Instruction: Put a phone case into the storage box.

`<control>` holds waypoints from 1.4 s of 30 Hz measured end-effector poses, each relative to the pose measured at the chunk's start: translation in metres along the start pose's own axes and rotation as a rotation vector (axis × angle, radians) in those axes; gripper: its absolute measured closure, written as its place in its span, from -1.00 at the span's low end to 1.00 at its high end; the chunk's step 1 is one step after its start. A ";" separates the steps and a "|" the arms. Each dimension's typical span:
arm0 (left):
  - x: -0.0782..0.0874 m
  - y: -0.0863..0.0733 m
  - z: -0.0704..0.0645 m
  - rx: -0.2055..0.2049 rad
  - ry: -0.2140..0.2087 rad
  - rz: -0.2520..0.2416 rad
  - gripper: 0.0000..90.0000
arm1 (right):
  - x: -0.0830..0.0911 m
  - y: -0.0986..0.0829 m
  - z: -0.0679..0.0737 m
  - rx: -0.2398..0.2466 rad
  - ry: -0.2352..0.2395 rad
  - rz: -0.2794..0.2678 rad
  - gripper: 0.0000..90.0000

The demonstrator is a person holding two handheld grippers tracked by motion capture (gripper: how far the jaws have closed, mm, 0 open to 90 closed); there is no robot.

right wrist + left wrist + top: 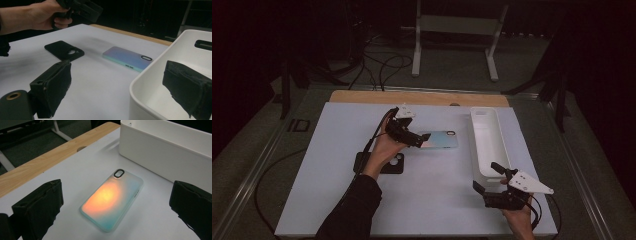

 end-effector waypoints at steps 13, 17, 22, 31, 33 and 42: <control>-0.027 0.009 0.004 0.000 -0.001 0.036 -1.00 | 0.001 0.000 -0.004 -0.022 -0.008 -0.015 -0.81; -0.034 0.008 0.006 0.007 -0.004 0.041 -1.00 | 0.002 0.000 -0.005 -0.024 -0.008 -0.016 -0.81; -0.045 0.003 0.011 0.016 0.011 0.068 -1.00 | 0.002 0.000 -0.007 -0.033 -0.012 -0.021 -0.81; -0.067 -0.003 0.017 0.013 0.019 0.133 -1.00 | 0.004 -0.001 -0.011 -0.048 -0.020 -0.028 -0.81; -0.072 -0.005 0.018 0.023 0.012 0.142 -1.00 | 0.005 -0.001 -0.011 -0.052 -0.020 -0.031 -0.81; -0.089 -0.014 0.018 0.021 -0.004 0.174 -1.00 | 0.005 -0.001 -0.012 -0.061 -0.017 -0.033 -0.81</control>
Point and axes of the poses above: each handheld gripper's, and its own axes: x roughly backward along the jaws, y roughly out of its top, z roughly to its left, the point moved 1 cm from there along -x, roughly forward along the jaws
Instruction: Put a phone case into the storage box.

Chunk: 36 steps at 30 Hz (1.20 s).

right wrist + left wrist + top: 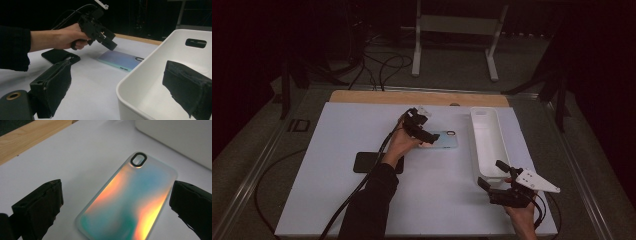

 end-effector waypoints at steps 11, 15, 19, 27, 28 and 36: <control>-0.019 -0.007 0.001 -0.021 -0.036 0.065 -1.00 | -0.001 -0.001 0.000 -0.005 0.004 0.001 -0.81; -0.023 -0.007 0.001 -0.030 -0.045 0.088 -1.00 | -0.001 -0.001 0.000 -0.003 0.007 0.001 -0.81; -0.027 -0.002 -0.002 -0.066 -0.044 0.115 -1.00 | -0.001 -0.001 -0.001 -0.006 0.007 0.002 -0.81; -0.032 0.001 -0.004 -0.094 -0.082 0.155 -1.00 | -0.001 -0.001 -0.001 -0.004 0.010 0.002 -0.81; -0.033 0.000 -0.004 -0.094 -0.096 0.164 -1.00 | -0.001 -0.001 -0.001 -0.005 0.011 0.002 -0.81; -0.032 -0.005 -0.008 -0.115 -0.124 0.228 -1.00 | -0.001 -0.001 0.000 -0.005 0.014 0.006 -0.81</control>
Point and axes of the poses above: each handheld gripper's, and its own axes: x roughly backward along the jaws, y roughly out of its top, z roughly to its left, the point moved 1 cm from there along -x, roughly forward along the jaws
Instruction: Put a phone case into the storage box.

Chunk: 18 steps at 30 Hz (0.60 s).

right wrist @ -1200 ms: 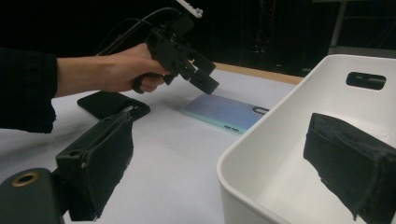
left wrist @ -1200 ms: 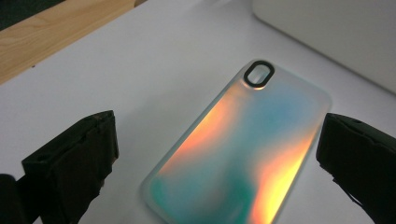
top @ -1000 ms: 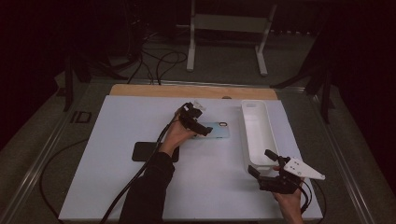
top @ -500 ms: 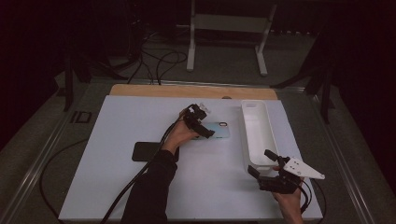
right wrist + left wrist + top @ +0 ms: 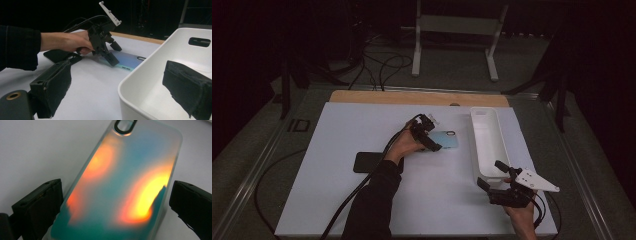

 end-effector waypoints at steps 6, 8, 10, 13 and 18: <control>0.006 -0.003 -0.013 -0.083 0.015 0.073 -0.85 | -0.001 0.000 0.000 0.000 0.001 0.002 -0.81; 0.007 -0.003 -0.015 -0.089 0.009 0.084 -0.80 | -0.001 0.000 0.001 0.001 0.000 0.004 -0.81; 0.010 -0.005 -0.018 -0.091 0.008 0.088 -0.80 | -0.001 0.000 0.001 0.001 0.000 0.004 -0.81; 0.012 -0.006 -0.022 -0.093 0.013 0.095 -0.66 | -0.001 -0.001 0.001 -0.001 0.000 0.006 -0.81; 0.012 -0.006 -0.025 -0.081 0.029 0.099 -0.64 | -0.002 -0.001 0.002 0.002 0.004 0.009 -0.81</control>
Point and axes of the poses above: each handheld gripper's, and its own axes: x roughly backward along the jaws, y roughly out of its top, z roughly to its left, the point moved 1 cm from there along -x, roughly forward along the jaws
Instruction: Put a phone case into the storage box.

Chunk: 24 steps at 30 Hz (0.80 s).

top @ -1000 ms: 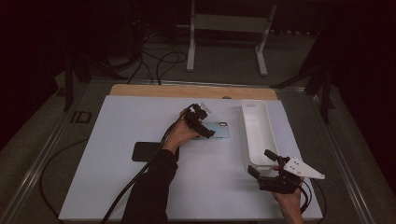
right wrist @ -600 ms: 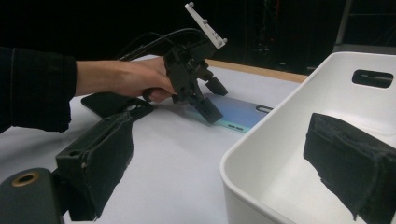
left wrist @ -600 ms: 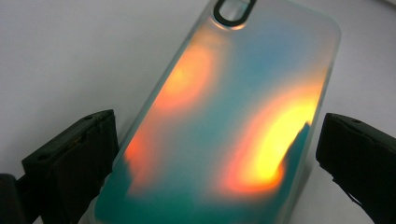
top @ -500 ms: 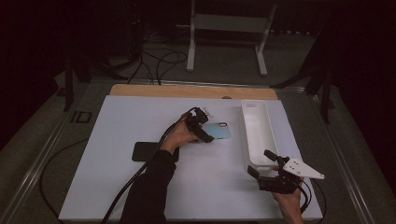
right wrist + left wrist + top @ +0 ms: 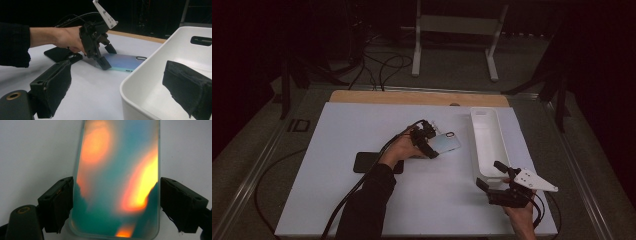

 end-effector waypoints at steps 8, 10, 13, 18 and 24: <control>0.003 0.000 -0.003 0.025 0.007 0.000 -0.63 | -0.001 0.000 0.000 0.001 0.000 0.003 -0.81; 0.006 0.000 -0.005 0.033 0.011 -0.019 -0.63 | -0.001 0.000 0.000 0.001 0.001 0.005 -0.81; 0.011 -0.002 -0.005 0.055 0.007 -0.049 -0.62 | -0.002 0.000 0.001 0.004 0.004 0.006 -0.81; 0.020 -0.007 -0.002 0.087 0.006 -0.079 -0.62 | -0.002 0.001 0.001 0.004 0.005 0.005 -0.81; 0.035 -0.011 -0.003 0.128 0.000 -0.146 -0.62 | -0.003 0.001 0.001 0.004 0.005 0.009 -0.81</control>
Point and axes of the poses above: each handheld gripper's, and its own axes: x roughly backward along the jaws, y roughly out of its top, z roughly to its left, the point moved 1 cm from there along -x, roughly forward along the jaws
